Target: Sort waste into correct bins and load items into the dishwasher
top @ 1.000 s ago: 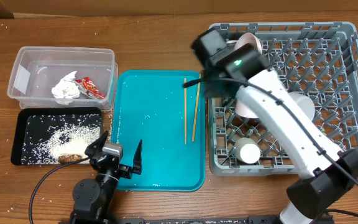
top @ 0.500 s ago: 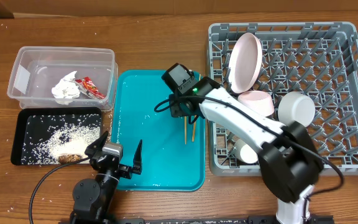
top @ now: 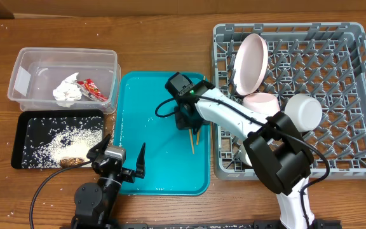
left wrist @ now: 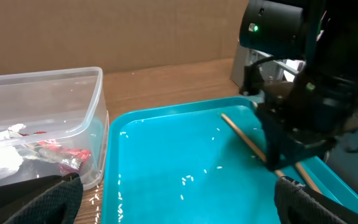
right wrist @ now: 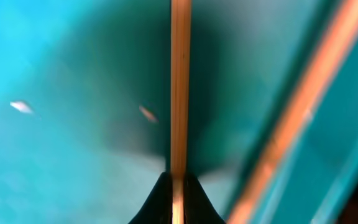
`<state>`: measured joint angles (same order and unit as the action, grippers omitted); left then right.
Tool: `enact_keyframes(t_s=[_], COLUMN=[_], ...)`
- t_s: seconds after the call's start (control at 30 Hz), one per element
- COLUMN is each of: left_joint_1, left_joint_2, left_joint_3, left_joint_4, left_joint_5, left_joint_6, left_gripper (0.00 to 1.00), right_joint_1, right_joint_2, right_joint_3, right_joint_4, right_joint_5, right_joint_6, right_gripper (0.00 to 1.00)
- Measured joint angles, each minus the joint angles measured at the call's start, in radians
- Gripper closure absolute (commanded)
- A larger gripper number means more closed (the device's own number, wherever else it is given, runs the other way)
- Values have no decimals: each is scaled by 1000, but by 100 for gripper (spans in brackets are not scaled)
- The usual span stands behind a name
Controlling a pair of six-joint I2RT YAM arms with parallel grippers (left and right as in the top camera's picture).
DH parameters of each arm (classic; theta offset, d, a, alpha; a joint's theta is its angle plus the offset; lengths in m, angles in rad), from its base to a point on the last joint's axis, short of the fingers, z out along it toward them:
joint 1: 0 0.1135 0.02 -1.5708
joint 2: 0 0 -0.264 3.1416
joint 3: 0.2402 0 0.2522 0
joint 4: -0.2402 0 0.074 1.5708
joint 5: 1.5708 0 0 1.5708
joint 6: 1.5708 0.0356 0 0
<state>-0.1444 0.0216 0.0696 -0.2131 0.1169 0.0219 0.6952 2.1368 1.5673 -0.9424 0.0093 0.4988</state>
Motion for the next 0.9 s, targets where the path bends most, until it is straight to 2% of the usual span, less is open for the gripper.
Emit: enact_keyframes(t_s=[0.17,0.47,0.7,0.73,0.8,0.87,0.9], left_joint_1=[0,0,0,0,0,0,0], left_joint_2=[0,0,0,0,0,0,0], left_joint_3=[0,0,0,0,0,0,0], left_joint_4=[0,0,0,0,0,0,0], left_joint_5=[0,0,0,0,0,0,0], left_joint_6=[0,0,0,0,0,0,0], left_gripper=[0,0,0,0,0,0,0], right_joint_1=[0,-39,-188,-210,-245,-255,-254], right_joint_2=[-33,-367,-346,-331,-303,-288,-285], right_joint_3=[48,106,92,86,76,72,70], right_joint_4=[-79,-80,-82,-84,-89,-99,-101], right_joint_5=[65,269,283,266,219,184,169], right_joint_6=[-29,-122,-201,-214,-239,-254,-262], right_gripper=[96,96,96,94,79,75,68])
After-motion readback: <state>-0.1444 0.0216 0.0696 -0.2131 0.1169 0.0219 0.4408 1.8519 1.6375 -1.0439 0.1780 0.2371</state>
